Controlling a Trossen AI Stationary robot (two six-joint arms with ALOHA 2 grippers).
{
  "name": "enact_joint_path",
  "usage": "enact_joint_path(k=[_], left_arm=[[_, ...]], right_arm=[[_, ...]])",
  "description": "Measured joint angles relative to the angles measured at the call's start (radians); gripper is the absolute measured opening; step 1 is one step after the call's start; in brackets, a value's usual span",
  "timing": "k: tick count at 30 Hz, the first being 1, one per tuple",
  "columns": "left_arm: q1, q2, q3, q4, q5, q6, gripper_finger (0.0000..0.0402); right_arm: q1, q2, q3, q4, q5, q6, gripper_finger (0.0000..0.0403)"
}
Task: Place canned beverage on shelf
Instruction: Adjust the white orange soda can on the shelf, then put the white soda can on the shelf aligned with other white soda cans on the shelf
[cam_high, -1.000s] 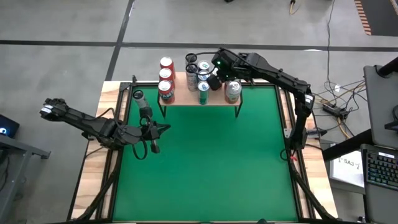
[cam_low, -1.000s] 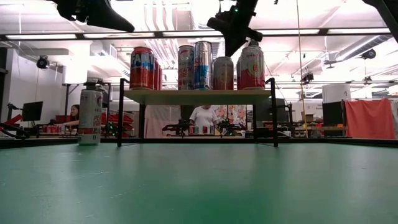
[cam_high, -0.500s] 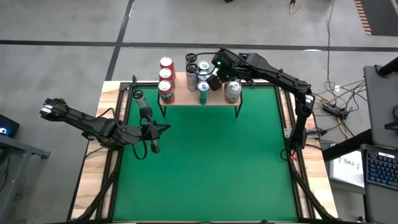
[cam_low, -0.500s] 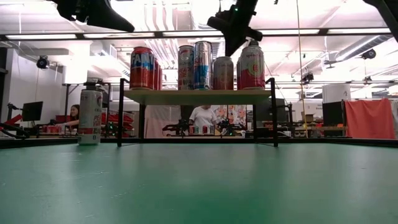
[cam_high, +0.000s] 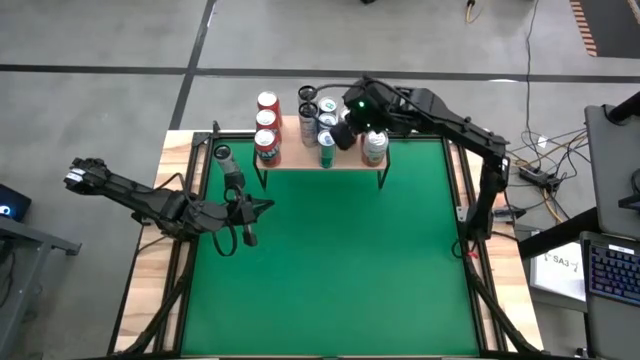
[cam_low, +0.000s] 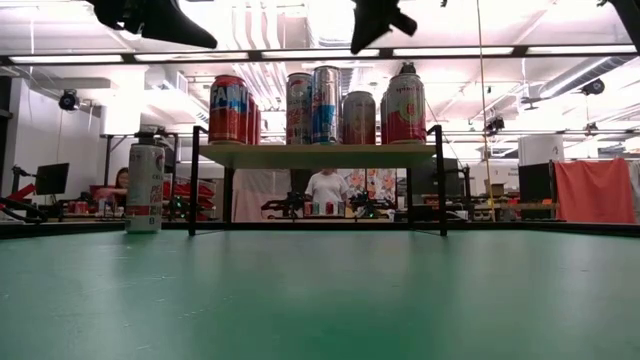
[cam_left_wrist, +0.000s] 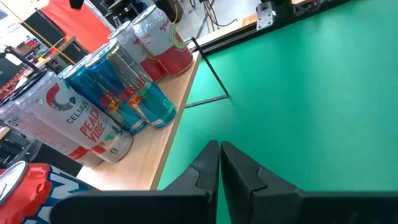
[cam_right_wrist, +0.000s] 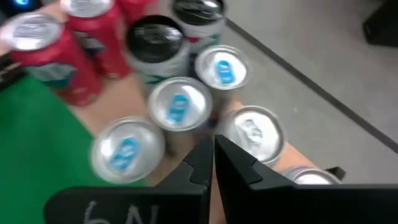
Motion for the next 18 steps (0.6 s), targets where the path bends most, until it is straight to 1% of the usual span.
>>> enact_joint_path(k=[4,9,13,18], left_arm=[[0.000,0.000,0.000,0.005,0.000,-0.035,0.0000],[-0.012,0.000,0.032,-0.039,0.000,-0.144,0.0000],[-0.045,0.000,0.085,-0.152,0.001,-0.278,0.0000],[-0.084,0.000,0.189,-0.356,0.007,-0.478,0.0000]], right_arm=[[0.068,-0.009,0.020,-0.009,0.000,-0.017,0.0009],[0.170,-0.020,0.028,-0.021,0.000,-0.030,0.0009],[0.248,-0.038,0.039,-0.089,0.000,-0.010,0.0009],[0.343,-0.051,0.043,-0.175,0.000,0.037,0.0009]])
